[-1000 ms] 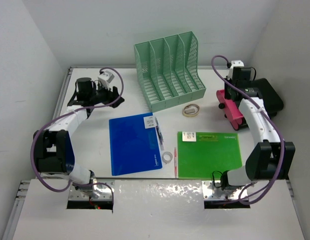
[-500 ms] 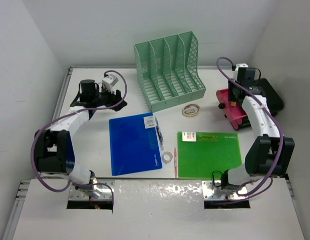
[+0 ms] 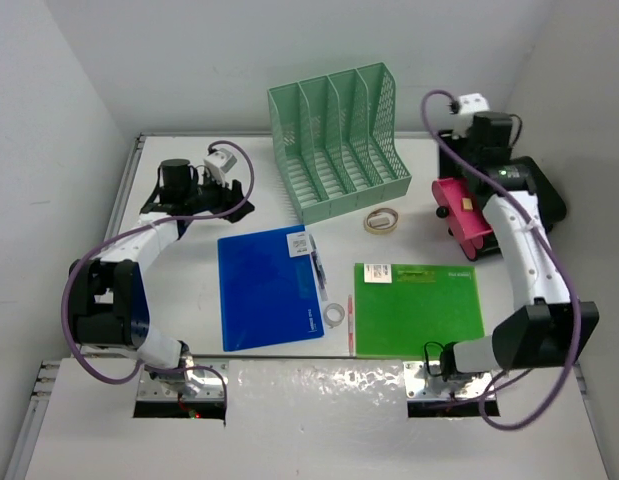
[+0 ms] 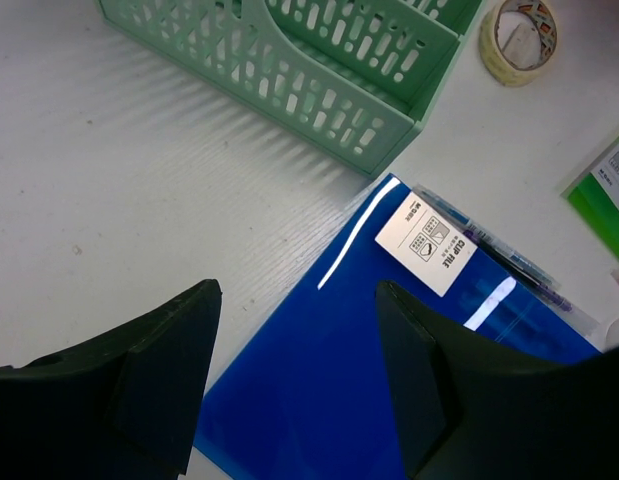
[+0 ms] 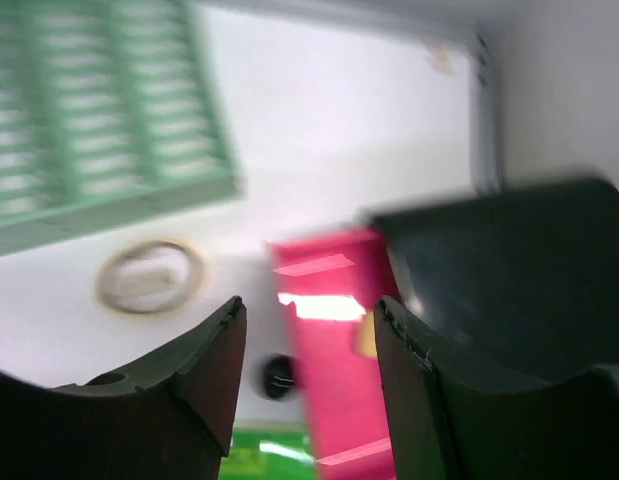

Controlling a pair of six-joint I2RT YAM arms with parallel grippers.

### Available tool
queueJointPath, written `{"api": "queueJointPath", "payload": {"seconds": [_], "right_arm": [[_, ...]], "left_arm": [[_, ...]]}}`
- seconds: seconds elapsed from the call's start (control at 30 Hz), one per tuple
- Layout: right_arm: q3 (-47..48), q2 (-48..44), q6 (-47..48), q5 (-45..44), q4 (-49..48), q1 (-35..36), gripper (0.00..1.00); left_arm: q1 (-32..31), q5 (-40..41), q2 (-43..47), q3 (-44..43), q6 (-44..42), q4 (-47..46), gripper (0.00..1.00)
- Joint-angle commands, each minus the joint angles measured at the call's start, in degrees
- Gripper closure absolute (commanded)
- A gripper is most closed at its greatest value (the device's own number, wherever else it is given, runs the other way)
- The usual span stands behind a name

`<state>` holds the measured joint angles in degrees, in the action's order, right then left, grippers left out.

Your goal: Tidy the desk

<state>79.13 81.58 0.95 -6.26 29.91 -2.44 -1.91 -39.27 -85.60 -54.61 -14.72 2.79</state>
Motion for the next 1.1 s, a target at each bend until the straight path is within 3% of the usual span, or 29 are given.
{"api": "queueJointPath", "payload": {"seconds": [0.0, 0.07, 0.17, 0.33, 0.47, 0.77, 1.07], "right_arm": [[-0.28, -3.36, 3.16, 1.52, -5.74, 9.97, 0.48], [-0.91, -2.05, 6.41, 5.10, -6.09, 15.96, 0.48], [1.19, 5.23, 6.43, 11.71, -2.15, 16.94, 0.54], [3.31, 16.41, 4.42, 9.35, 0.33, 17.38, 0.57], [1.11, 18.87, 0.63, 6.80, -4.67, 18.96, 0.47], [4.36, 28.09, -5.34, -2.25, -1.45, 20.10, 0.42], [3.48, 30.56, -8.07, -3.67, -2.58, 19.93, 0.48]], "left_arm": [[-0.90, -0.64, -0.27, -0.06, -0.49, -1.82, 0.39], [-0.99, -0.90, -0.62, -0.06, -0.48, -1.82, 0.39], [-1.07, -1.16, -1.06, -0.06, -0.48, -1.82, 0.39], [-1.34, 0.06, -1.14, 0.12, -1.01, -1.82, 0.39], [-1.52, 0.86, -2.11, -0.06, -1.01, -1.82, 0.39], [-1.60, 0.94, -3.34, -0.32, -1.36, -1.73, 0.39], [-1.60, 1.03, -3.96, -0.50, -1.45, -1.82, 0.39]]}}
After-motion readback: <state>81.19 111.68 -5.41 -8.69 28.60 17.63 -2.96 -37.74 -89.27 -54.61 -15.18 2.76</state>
